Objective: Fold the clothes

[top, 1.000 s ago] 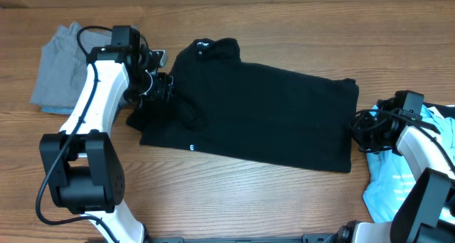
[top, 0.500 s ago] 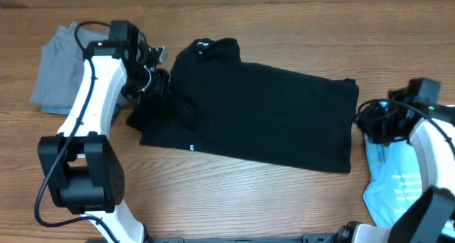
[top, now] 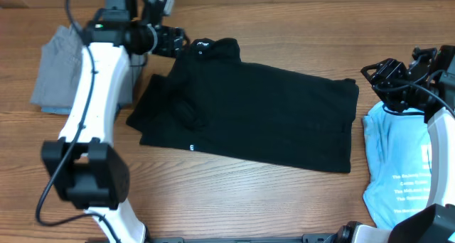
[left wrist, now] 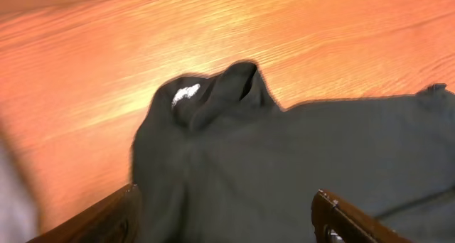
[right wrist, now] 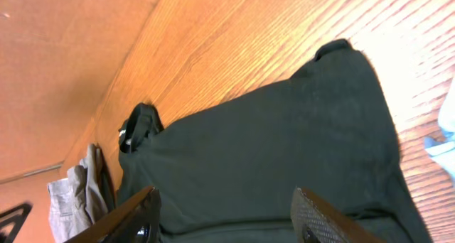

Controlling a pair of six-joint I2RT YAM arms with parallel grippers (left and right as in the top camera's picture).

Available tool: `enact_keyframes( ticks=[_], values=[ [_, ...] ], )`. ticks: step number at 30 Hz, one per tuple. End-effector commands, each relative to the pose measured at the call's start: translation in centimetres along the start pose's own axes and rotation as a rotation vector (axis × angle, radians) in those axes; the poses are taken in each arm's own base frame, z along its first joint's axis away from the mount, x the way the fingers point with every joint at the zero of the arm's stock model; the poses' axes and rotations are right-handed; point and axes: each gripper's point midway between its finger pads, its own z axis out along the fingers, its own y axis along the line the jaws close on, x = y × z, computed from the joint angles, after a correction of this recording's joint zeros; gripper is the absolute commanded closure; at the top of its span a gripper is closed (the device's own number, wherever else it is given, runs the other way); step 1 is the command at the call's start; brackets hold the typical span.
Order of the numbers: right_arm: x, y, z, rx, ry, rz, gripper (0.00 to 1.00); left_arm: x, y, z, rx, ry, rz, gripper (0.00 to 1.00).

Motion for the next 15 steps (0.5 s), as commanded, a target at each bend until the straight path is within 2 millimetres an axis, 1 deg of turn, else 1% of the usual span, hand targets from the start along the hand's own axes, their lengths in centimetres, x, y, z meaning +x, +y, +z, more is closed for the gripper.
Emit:
enact_keyframes(
  ticks=[1,2,3,5,8,9,12,15],
  values=[
    [0.5,1.0,0.8,-0.018,0.038,0.009,0.37,1.1,-0.5,6.4,0.051,0.036,-0.009,0.25],
    [0.8,1.1,0.9,-0.017,0.046,0.009,0.37,1.1,-0.5,7.5,0.053,0.031,-0.008,0.27],
    [1.0,1.1,1.0,-0.014,0.053,0.009,0.37,1.3,-0.5,9.1,0.059,0.026,0.001,0.28],
    [1.6,1.2,1.1,-0.008,0.073,0.001,0.37,1.5,0.2,11.4,0.039,0.015,0.001,0.32],
    [2.4,0.6,1.2,0.028,0.095,0.009,0.37,1.9,1.5,13.6,-0.003,0.002,-0.031,0.32],
    [2.7,-0.1,1.2,0.068,0.104,0.015,0.37,2.3,2.0,14.5,-0.013,0.004,-0.033,0.32],
    [3.0,-1.2,1.2,0.130,0.104,0.025,0.36,3.1,2.9,15.4,-0.049,0.024,-0.040,0.32],
    [3.1,-1.5,1.3,0.142,0.103,0.026,0.36,3.8,3.8,15.9,-0.087,0.039,-0.044,0.32]
  ],
)
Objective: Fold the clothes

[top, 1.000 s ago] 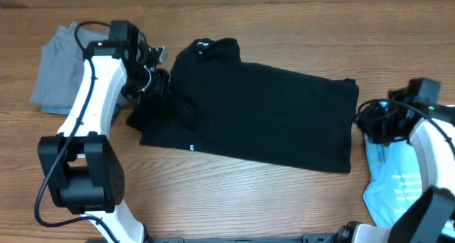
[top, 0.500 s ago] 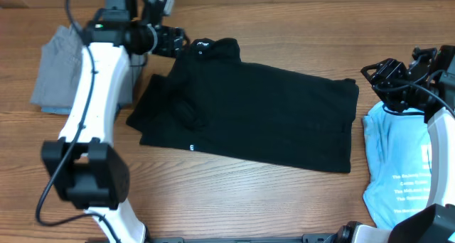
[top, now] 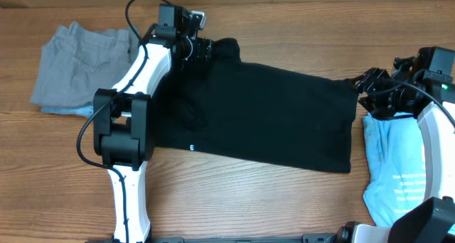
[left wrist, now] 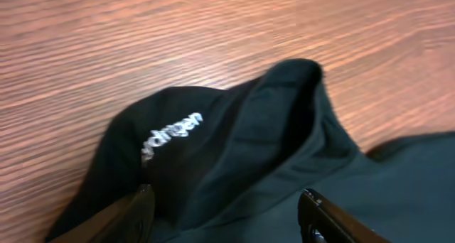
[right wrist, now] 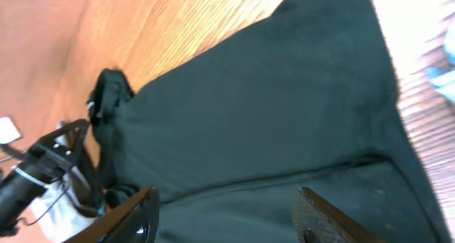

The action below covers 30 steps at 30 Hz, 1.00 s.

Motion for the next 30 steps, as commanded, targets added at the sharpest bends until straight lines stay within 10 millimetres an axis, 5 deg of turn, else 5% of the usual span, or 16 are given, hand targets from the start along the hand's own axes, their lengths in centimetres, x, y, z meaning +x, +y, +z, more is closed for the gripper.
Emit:
enact_keyframes(
  ticks=[1,10,19,22,28,30],
  values=[
    [-0.6,-0.4,-0.1,0.039,-0.030,-0.012,0.36,0.3,1.5,0.7,-0.063,0.004,-0.023,0.32],
    [-0.6,-0.5,-0.1,0.047,-0.030,-0.010,0.36,1.6,1.9,1.8,-0.063,0.036,-0.030,0.44],
    [-0.5,-1.0,-0.2,0.073,-0.030,-0.004,0.37,1.4,2.3,1.7,-0.067,0.031,-0.035,0.87],
    [-1.2,-2.2,-0.3,0.140,-0.070,-0.006,0.37,1.1,2.7,1.0,-0.072,0.036,-0.050,0.96],
    [-4.2,-3.2,-0.9,0.225,-0.210,-0.036,0.36,-2.1,3.1,-2.7,-0.087,0.013,-0.064,0.96],
    [-5.6,-3.2,-1.2,0.238,-0.271,-0.050,0.29,-3.4,3.1,-4.3,-0.094,0.000,-0.059,0.96]
  ],
)
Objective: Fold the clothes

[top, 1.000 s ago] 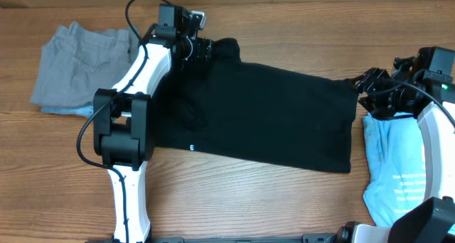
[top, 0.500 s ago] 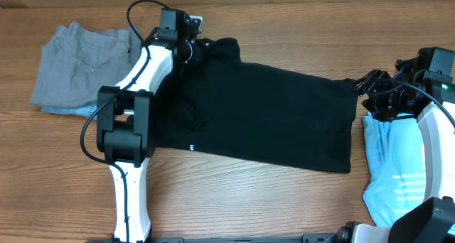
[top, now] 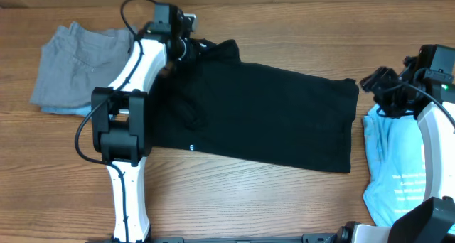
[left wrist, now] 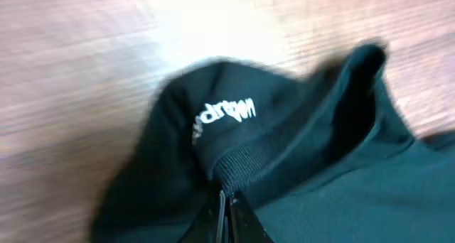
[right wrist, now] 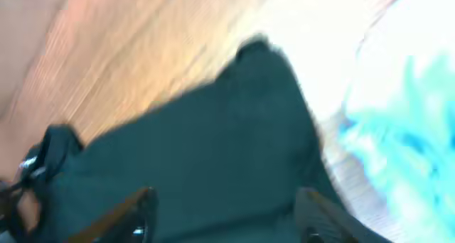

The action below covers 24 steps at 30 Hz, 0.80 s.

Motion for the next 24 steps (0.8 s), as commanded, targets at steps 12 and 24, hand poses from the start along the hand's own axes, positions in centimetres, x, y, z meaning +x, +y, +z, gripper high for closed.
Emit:
enact_keyframes(
  ticks=[12,24],
  values=[
    [-6.9,-2.2,6.4,0.115,-0.197,-0.130,0.25,-4.2,-0.9,-6.7,0.007,-0.050,-0.001,0.96],
    [-4.4,-3.6,15.4,0.026,-0.028,-0.128,0.39,-2.5,-2.3,-6.6,0.066,0.020,-0.017,0.96]
  ],
)
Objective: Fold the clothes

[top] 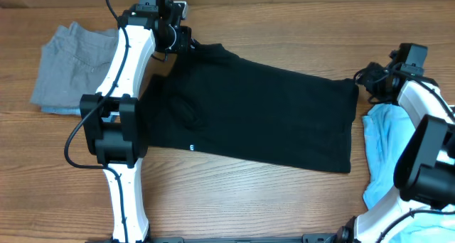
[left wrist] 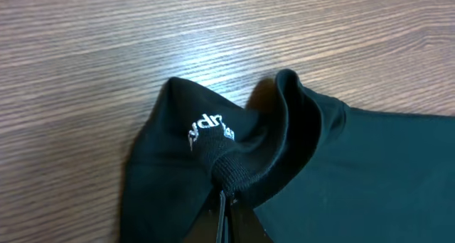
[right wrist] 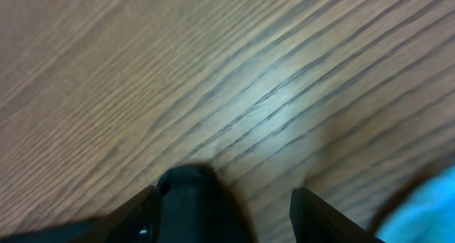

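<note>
A black shirt (top: 263, 108) lies spread flat across the wooden table. At its back left end, my left gripper (top: 183, 40) is shut on the ribbed collar (left wrist: 238, 168), beside the white lettering (left wrist: 207, 127). The jaws meet with the collar's edge pinched between them (left wrist: 225, 204). My right gripper (top: 364, 79) is open, low over the shirt's back right corner (right wrist: 192, 193). That corner lies between the two fingers (right wrist: 146, 218), nearer the left one.
A grey garment (top: 71, 62) lies at the left by the left arm. A light blue shirt (top: 391, 154) lies at the right edge, just under the right arm. Bare wooden table (top: 234, 200) shows in front of the black shirt.
My left gripper, still shut on the collar, has moved a little toward the back left, drawing the collar out. My right gripper has come down close to the shirt's back right corner.
Both grippers were open, the left beside the collar and the right above the shirt's right edge. The left then stood open over the collar, and afterwards was shut on it. Now the collar is pulled back and the right gripper straddles the far corner.
</note>
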Controlling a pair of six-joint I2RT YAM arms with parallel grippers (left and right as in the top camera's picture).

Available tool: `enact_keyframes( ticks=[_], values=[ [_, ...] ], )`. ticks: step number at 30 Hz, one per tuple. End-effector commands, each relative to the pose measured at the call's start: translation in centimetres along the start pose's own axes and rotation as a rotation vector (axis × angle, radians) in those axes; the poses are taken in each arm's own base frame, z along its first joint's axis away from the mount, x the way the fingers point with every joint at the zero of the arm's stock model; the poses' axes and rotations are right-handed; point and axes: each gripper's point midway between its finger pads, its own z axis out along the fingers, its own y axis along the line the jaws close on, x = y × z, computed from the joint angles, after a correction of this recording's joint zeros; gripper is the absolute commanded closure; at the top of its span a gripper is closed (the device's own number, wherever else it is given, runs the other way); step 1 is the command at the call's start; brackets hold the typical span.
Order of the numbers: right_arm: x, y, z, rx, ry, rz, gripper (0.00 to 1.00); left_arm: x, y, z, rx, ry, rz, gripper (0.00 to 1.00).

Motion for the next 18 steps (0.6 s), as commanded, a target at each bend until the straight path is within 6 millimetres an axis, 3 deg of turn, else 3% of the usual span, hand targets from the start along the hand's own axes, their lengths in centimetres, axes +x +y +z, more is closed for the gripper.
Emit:
enact_keyframes(
  ticks=[1,10,11,12,16,18],
  values=[
    [1.0,1.2,1.6,-0.080,0.050,-0.010,0.40,-1.1,-1.6,-1.6,0.035,-0.037,0.027,0.95],
    [3.2,1.5,3.0,-0.107,0.134,-0.004,0.57,-0.7,-1.9,-1.5,0.038,-0.017,0.022,0.96],
    [3.4,1.7,2.9,-0.119,0.139,-0.004,0.62,-0.6,-1.9,-1.5,0.037,-0.014,0.021,0.96],
    [3.5,2.3,2.8,-0.149,0.148,-0.005,0.74,-0.5,-2.0,-1.5,0.038,-0.010,0.020,0.96],
    [3.7,2.5,2.8,-0.163,0.156,-0.006,0.92,-0.3,-1.9,-1.5,0.038,-0.003,0.017,0.96],
    [3.6,2.6,2.7,-0.166,0.155,-0.006,0.96,-0.2,-2.0,-1.6,0.038,0.004,0.015,0.96]
  ],
)
